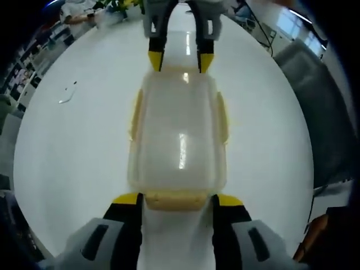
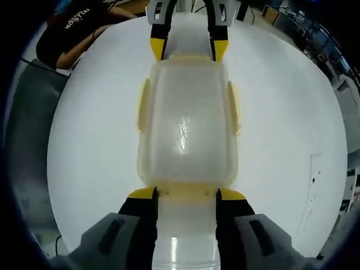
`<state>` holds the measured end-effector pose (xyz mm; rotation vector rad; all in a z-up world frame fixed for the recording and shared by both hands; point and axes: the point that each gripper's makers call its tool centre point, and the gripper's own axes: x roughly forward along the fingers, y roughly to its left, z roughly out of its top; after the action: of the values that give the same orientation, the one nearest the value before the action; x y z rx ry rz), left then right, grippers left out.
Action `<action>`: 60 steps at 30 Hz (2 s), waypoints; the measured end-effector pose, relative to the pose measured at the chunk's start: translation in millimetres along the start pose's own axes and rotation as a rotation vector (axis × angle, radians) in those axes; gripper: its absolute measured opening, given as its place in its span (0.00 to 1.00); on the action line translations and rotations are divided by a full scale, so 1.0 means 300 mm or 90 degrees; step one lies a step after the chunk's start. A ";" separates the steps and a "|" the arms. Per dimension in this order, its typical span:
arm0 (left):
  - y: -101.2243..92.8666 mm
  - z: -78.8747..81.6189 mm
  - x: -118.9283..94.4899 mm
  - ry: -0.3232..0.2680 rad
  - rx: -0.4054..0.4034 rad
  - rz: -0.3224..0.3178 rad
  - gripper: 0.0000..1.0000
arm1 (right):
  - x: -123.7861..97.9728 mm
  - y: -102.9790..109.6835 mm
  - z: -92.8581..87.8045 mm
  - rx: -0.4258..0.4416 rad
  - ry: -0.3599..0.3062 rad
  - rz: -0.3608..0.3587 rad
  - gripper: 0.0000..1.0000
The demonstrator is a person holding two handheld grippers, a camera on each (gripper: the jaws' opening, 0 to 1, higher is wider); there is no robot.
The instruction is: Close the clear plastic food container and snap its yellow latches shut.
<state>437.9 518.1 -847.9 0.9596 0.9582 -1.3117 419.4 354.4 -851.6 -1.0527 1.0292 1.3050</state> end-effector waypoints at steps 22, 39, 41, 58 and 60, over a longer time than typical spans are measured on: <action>-0.120 0.018 -0.072 0.019 -0.014 0.000 0.34 | -0.067 0.069 0.044 -0.030 -0.010 -0.008 0.37; -0.139 0.066 -0.177 0.017 -0.019 0.018 0.34 | -0.214 0.086 0.067 -0.039 -0.029 -0.033 0.37; -0.145 0.088 -0.177 0.009 -0.023 0.017 0.34 | -0.225 0.090 0.052 -0.042 -0.024 -0.034 0.37; -0.121 0.290 -0.200 -0.011 -0.009 0.035 0.34 | -0.345 0.070 -0.119 -0.042 -0.009 -0.057 0.37; -0.119 0.313 -0.200 -0.011 -0.009 0.037 0.34 | -0.362 0.068 -0.147 -0.043 -0.009 -0.060 0.37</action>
<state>402.3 447.7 -761.6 0.9568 0.9190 -1.2606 398.4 287.0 -755.8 -1.1281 0.9198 1.2759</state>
